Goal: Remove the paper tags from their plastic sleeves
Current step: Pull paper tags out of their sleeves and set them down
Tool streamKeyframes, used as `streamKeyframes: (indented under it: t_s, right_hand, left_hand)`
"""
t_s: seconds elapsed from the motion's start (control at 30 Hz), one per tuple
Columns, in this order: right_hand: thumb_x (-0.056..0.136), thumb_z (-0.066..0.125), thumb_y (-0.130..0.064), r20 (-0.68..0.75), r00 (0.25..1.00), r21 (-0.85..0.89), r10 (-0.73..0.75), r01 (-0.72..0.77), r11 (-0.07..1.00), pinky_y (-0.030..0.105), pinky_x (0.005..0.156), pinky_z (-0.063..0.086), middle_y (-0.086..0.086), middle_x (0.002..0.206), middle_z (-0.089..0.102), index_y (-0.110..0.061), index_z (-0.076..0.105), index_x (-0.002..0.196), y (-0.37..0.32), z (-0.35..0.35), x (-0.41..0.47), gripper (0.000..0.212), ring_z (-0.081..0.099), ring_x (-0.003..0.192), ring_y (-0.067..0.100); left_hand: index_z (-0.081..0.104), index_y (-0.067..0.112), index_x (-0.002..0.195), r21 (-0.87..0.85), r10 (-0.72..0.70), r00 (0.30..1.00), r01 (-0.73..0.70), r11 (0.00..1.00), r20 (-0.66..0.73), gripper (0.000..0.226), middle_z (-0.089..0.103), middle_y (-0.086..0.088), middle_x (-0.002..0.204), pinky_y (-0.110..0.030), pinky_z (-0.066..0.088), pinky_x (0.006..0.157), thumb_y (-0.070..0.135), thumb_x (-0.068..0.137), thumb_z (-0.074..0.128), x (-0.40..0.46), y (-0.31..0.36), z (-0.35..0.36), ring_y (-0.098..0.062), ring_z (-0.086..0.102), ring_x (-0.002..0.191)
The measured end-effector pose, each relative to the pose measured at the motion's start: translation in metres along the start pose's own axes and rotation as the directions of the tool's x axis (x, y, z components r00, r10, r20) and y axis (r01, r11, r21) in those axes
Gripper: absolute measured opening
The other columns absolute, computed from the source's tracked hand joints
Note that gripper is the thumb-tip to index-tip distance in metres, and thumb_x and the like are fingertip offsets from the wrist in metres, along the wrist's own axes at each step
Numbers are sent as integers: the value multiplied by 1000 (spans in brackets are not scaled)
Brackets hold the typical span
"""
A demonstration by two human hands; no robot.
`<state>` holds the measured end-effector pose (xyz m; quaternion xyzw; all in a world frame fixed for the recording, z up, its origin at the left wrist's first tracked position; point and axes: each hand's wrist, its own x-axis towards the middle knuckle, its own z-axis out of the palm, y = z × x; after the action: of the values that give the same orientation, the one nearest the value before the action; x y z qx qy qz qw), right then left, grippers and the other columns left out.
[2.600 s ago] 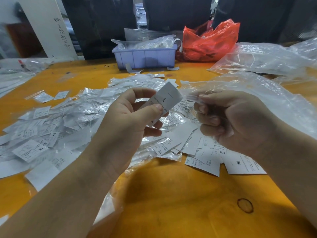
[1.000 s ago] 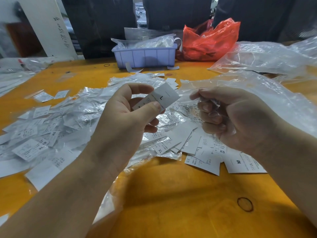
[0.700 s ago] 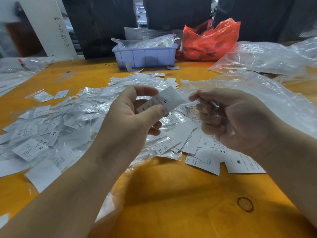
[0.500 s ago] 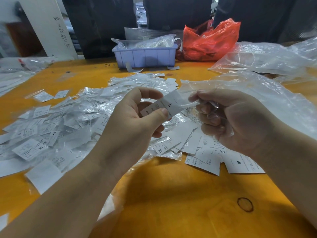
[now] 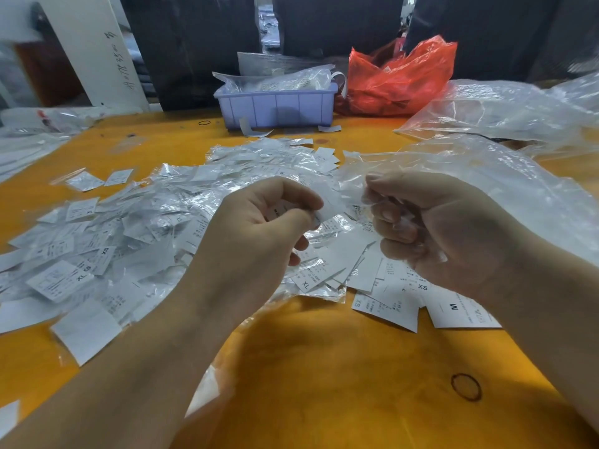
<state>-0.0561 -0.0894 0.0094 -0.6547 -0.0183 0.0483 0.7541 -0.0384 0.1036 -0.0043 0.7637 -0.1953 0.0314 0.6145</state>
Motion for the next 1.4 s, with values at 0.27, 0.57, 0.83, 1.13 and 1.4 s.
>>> streamKeyframes:
  t_s: [0.27,0.57,0.83,1.13,1.4]
  right_hand:
    - [72,65,-29,151,988,-146,2,21,989,26,45,10,2,53,34,-13,62,62,0,4,-2,19,16,48,15]
    - [70,69,-27,151,988,-161,-22,47,986,23,41,16,3,55,34,-14,63,62,-1,6,-4,17,18,48,15]
    - [74,73,-25,252,968,-197,-1,52,979,21,40,20,0,53,34,-10,67,72,-1,5,-5,17,23,45,12]
    - [71,73,-19,107,992,-99,-62,73,992,23,42,13,2,55,33,-7,68,75,-1,-2,0,14,16,51,18]
    - [74,65,-26,-3,999,-73,-42,42,996,24,42,11,-2,53,32,-15,60,59,-2,-7,2,19,20,46,12]
  left_hand:
    - [73,22,82,-9,-66,992,67,998,108,32,71,6,79,-27,48,56,48,82,54,-1,4,5,-11,62,65]
    - [71,18,74,6,-19,994,19,1000,103,17,68,4,66,-13,44,52,28,88,67,-3,4,5,-5,59,59]
    - [71,17,77,-36,17,998,-15,999,59,17,66,7,62,-13,44,51,27,90,65,-3,5,6,-2,59,58]
    - [72,26,94,-97,-7,999,10,995,35,12,71,3,76,-23,53,54,23,87,63,-2,3,2,-9,63,62]
    - [71,30,96,-76,-27,997,32,997,66,19,73,11,80,-15,47,52,24,80,65,-4,8,2,-1,61,63]
